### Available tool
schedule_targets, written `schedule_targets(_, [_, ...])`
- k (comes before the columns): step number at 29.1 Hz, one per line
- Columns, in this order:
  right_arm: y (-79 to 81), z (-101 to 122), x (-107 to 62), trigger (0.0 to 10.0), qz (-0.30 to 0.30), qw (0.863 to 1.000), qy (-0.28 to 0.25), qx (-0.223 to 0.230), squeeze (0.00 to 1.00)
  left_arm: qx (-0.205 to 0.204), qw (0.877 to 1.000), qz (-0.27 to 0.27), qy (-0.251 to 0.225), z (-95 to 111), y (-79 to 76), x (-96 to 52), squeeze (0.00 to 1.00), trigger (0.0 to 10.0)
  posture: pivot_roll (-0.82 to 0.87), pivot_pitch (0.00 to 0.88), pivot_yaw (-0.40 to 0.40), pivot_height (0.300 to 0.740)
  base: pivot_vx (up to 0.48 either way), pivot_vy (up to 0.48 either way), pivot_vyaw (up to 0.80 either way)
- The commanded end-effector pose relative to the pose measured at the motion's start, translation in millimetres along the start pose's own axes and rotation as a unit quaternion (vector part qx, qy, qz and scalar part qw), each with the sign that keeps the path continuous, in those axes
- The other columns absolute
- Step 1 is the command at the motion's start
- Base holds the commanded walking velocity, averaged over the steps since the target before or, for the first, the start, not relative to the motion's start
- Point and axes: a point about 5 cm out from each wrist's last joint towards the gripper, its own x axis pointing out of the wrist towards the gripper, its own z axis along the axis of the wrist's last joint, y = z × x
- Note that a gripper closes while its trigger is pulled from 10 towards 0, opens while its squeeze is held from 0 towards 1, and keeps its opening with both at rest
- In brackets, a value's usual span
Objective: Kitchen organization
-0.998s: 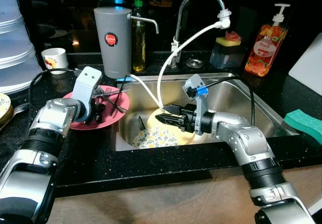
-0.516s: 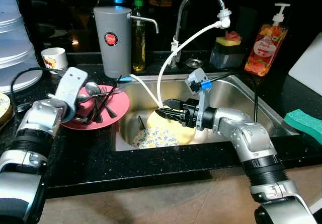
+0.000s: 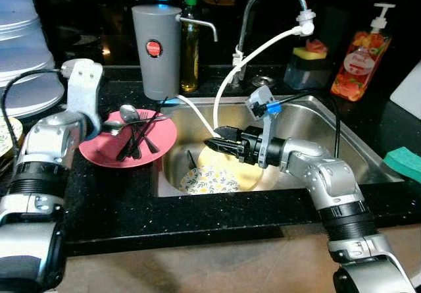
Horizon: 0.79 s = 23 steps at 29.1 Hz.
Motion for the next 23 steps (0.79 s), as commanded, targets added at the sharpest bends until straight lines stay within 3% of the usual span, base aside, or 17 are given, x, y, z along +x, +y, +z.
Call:
schedule_targets(1, [0.0,5,-1.3,10.0,0.004,1.0,-0.005,0.0,0.0,0.004,1.0,-0.013,0.024,-7,-6.5,2.8,0.0,10.0,0.05,0.047,-0.018,0.74,0.0,0.0,0.0])
schedule_targets(2, [0.6,4,-1.7,10.0,0.008,1.0,-0.002,-0.002,0.0,0.008,0.999,-0.01,0.035,-12,-8.0,4.2,0.29,10.0,0.05,0.047,-0.018,0.74,0.0,0.0,0.0])
schedule_targets(3, [1.3,3,-2.7,10.0,0.011,1.0,0.003,-0.006,0.0,0.008,0.999,-0.007,0.04,-17,-9.5,6.1,1.0,10.0,0.05,0.047,-0.018,0.74,0.0,0.0,0.0])
schedule_targets(9, [1.6,0,-6.2,10.0,0.016,1.0,0.01,-0.008,0.0,-0.024,0.998,0.01,0.054,-28,-16.7,13.2,1.0,10.0,0.05,0.045,-0.016,0.74,0.0,0.0,0.0])
schedule_targets(15, [1.4,-2,-6.6,10.0,0.02,1.0,0.01,-0.002,0.0,-0.025,0.996,0.036,0.078,-36,-16.0,17.6,1.0,10.0,0.05,0.045,-0.012,0.74,0.0,0.0,0.0])
schedule_targets(22, [2.2,-4,-5.6,10.0,0.023,1.0,0.013,-0.003,0.0,-0.063,0.994,0.007,0.086,-44,-23.2,23.0,1.0,10.0,0.05,0.042,-0.012,0.74,0.0,0.0,0.0])
schedule_targets(23, [2.1,-4,-5.6,10.0,0.022,1.0,0.012,-0.004,0.0,-0.068,0.994,0.0,0.08,-43,-25.0,24.0,0.96,10.0,0.05,0.041,-0.01,0.74,0.0,0.0,0.0])
